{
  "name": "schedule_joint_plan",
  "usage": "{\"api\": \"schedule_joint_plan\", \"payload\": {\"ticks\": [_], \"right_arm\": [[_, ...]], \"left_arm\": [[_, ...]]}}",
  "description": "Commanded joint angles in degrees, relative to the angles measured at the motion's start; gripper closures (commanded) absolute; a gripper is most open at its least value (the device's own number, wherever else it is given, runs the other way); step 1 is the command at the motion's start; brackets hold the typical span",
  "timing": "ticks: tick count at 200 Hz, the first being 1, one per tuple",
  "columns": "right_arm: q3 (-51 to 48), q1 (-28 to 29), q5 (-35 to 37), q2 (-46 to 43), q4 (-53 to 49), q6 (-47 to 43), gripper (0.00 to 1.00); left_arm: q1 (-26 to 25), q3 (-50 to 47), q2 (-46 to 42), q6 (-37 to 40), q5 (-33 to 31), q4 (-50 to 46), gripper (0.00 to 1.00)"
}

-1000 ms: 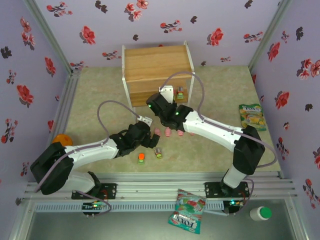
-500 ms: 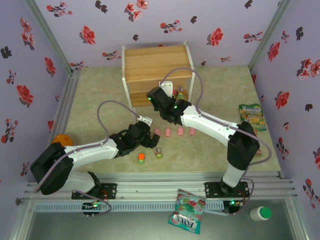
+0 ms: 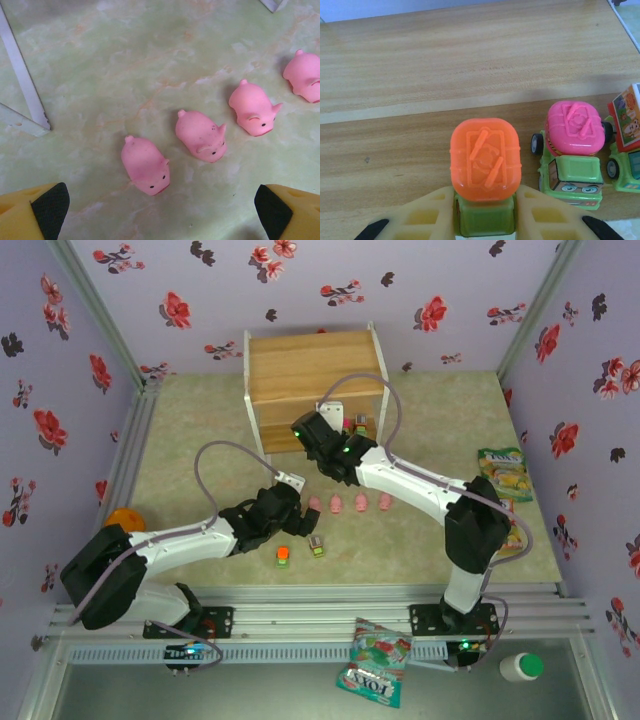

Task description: Place and organize the plastic toys onto the shelf

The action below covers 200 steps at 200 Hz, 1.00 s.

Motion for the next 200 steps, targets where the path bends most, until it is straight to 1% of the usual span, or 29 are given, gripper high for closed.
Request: {"api": "schedule_joint_plan", "payload": {"ticks": [1,173,200], "right_arm": [[2.6,-0.5,0.0,1.5,-0.7,-1.2,0.72],[3.0,-1.1,2.4,3.7,-0.8,-2.4,0.72],[2.7,-1.3,2.7,3.8,-0.7,-2.5,0.71]], "left_arm": [[0.4,1.4,-1.1,-0.4,0.2,-0.9,0.0],[0.4,1.5,-0.9,-0.3,0.3,-1.0,0.0],[0.4,1.5,-1.0,-0.3,0.2,-1.1,0.0]]}}
